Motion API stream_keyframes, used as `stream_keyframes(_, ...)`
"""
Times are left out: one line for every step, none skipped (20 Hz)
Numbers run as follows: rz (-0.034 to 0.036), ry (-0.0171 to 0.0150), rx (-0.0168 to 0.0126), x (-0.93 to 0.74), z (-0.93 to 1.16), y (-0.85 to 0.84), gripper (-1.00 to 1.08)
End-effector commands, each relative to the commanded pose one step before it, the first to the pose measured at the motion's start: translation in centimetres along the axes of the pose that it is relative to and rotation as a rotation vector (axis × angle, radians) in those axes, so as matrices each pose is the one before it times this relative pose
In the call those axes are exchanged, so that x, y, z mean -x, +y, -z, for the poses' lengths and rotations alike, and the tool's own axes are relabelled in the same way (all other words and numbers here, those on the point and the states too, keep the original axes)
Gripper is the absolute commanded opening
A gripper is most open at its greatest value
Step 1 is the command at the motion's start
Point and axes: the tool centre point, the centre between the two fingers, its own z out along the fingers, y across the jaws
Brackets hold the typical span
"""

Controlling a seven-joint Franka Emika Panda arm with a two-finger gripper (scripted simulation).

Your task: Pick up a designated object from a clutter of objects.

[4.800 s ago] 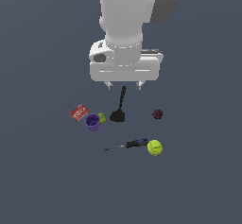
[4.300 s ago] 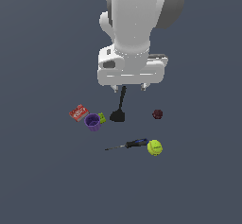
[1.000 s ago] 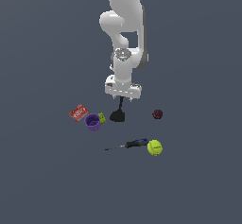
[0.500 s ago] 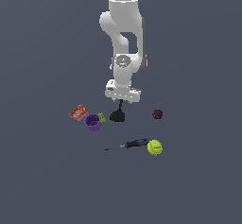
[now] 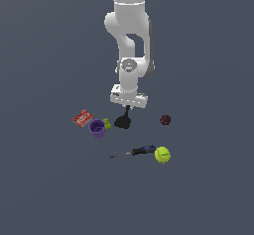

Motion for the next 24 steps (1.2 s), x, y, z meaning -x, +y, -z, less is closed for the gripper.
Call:
stream_keyframes(0.00198, -0.00002, -0.00029, -0.005, -0.028, -0.078, -1.00)
stream_keyframes(0.00000, 0.00000, 0.00000, 0.000, 0.000, 0.000, -1.00)
stream_keyframes(0.00000, 0.00000, 0.00000, 0.000, 0.000, 0.000, -1.00)
stream_keyframes(0.00000, 0.00000, 0.00000, 0.000, 0.000, 0.000, -1.00)
stream_keyframes(-0.00199, 0.00013, 0.00025, 0.002, 0.024, 0.077, -1.00)
stream_keyframes(0.00000, 0.00000, 0.00000, -0.007, 0.018, 0.001, -1.00)
stream_keyframes(0.00000, 0.00000, 0.00000, -0.021, 0.055, 0.003, -1.00)
stream_keyframes(0.00000, 0.00000, 0.00000, -0.035, 0.091, 0.005, -1.00)
stream_keyframes(0.00000, 0.00000, 0.00000, -0.049, 0.128, 0.007, -1.00)
stream_keyframes(0.00000, 0.00000, 0.00000, -0.064, 0.164, 0.009, -1.00)
stream_keyframes(0.00000, 0.00000, 0.00000, -0.078, 0.201, 0.010, -1.00)
stream_keyframes(0.00000, 0.00000, 0.00000, -0.092, 0.237, 0.012, -1.00)
stream_keyframes(0.00000, 0.00000, 0.00000, -0.106, 0.274, 0.014, -1.00)
stream_keyframes(0.00000, 0.00000, 0.00000, -0.120, 0.310, 0.016, -1.00)
stream_keyframes(0.00000, 0.00000, 0.00000, -0.134, 0.346, 0.017, -1.00)
stream_keyframes(0.00000, 0.00000, 0.00000, -0.148, 0.382, 0.019, -1.00)
stream_keyframes(0.00000, 0.00000, 0.00000, -0.162, 0.417, 0.021, -1.00)
stream_keyframes(0.00000, 0.00000, 0.00000, -0.176, 0.453, 0.022, -1.00)
stream_keyframes(0.00000, 0.00000, 0.00000, -0.190, 0.489, 0.024, -1.00)
stream_keyframes(0.00000, 0.00000, 0.00000, -0.204, 0.525, 0.025, -1.00)
stream_keyframes(0.00000, 0.00000, 0.00000, -0.218, 0.562, 0.027, -1.00)
stream_keyframes(0.00000, 0.00000, 0.00000, -0.233, 0.599, 0.028, -1.00)
stream_keyframes(0.00000, 0.00000, 0.00000, -0.247, 0.636, 0.029, -1.00)
stream_keyframes(0.00000, 0.00000, 0.00000, -0.262, 0.675, 0.031, -1.00)
